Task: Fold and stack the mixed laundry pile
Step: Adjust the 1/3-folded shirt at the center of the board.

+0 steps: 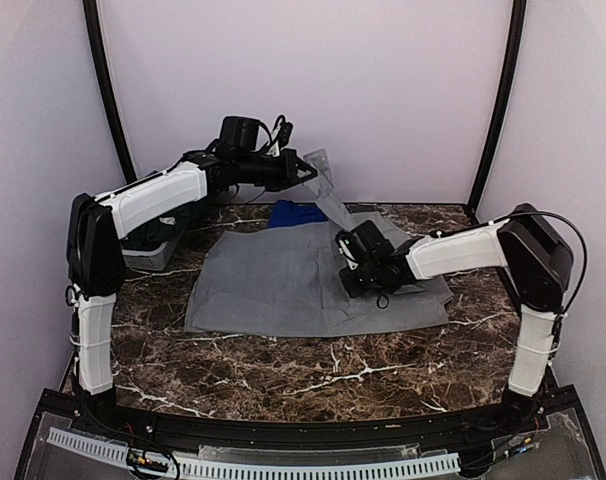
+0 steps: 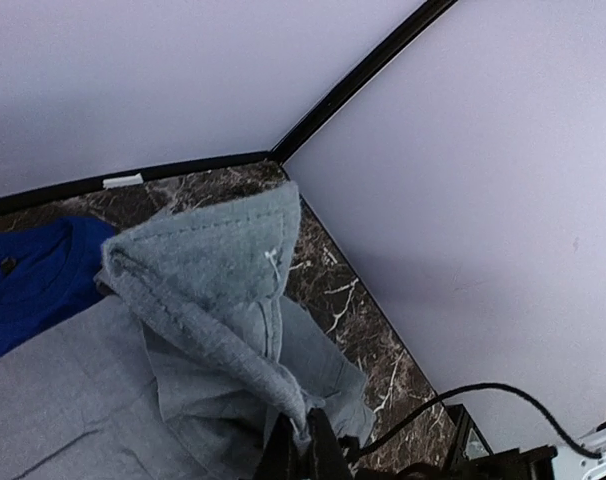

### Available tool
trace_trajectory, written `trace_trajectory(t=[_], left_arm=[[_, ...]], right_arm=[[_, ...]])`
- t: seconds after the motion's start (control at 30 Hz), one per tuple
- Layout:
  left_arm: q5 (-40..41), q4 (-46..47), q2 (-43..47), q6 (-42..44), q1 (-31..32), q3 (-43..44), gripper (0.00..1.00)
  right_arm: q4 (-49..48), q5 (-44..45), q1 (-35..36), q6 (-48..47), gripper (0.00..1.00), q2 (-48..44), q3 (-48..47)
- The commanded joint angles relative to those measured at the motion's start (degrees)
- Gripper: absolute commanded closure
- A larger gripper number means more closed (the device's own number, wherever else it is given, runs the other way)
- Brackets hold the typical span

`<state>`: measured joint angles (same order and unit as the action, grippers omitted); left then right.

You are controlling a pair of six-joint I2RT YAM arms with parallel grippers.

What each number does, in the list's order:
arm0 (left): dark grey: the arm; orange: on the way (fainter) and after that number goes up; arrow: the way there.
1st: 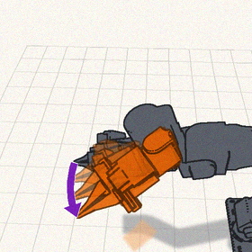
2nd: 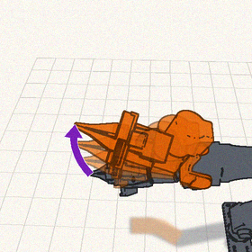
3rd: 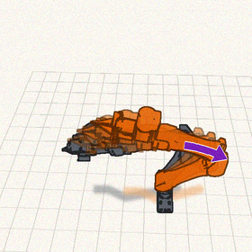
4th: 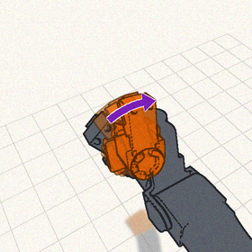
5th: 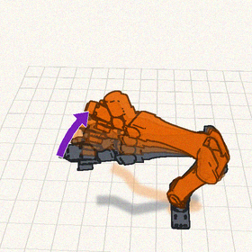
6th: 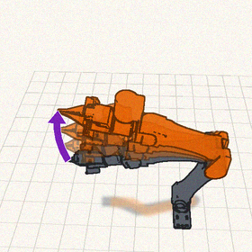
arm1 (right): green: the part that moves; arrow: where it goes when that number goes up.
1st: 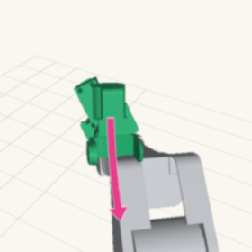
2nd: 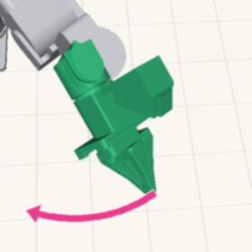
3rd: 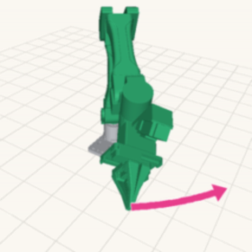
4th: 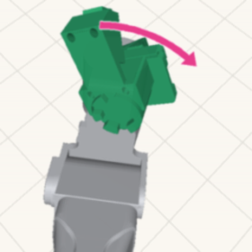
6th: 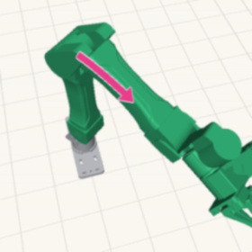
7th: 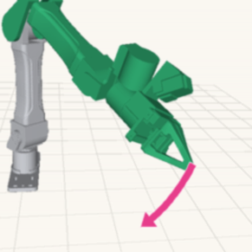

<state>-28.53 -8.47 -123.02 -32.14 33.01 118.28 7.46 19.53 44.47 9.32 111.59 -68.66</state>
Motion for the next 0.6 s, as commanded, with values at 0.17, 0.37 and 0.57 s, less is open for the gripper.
trace_trajectory(t=[0.17, 0.37, 0.57], left_arm=[[9.9, -2.7, 24.9, 1.7, -0.2, -25.3, 1.00], [12.2, -6.0, 30.9, 0.5, -0.3, -34.8, 1.00], [17.1, -10.6, 35.5, -0.1, -1.5, -43.1, 1.00]], right_arm=[[-1.1, -19.5, 1.3, -5.7, 0.56, -22.3, 8.1], [2.6, -29.1, 1.1, -7.6, 0.52, -29.5, 11.8], [5.4, -26.9, -1.2, -3.6, 0.48, -30.5, 13.2]])
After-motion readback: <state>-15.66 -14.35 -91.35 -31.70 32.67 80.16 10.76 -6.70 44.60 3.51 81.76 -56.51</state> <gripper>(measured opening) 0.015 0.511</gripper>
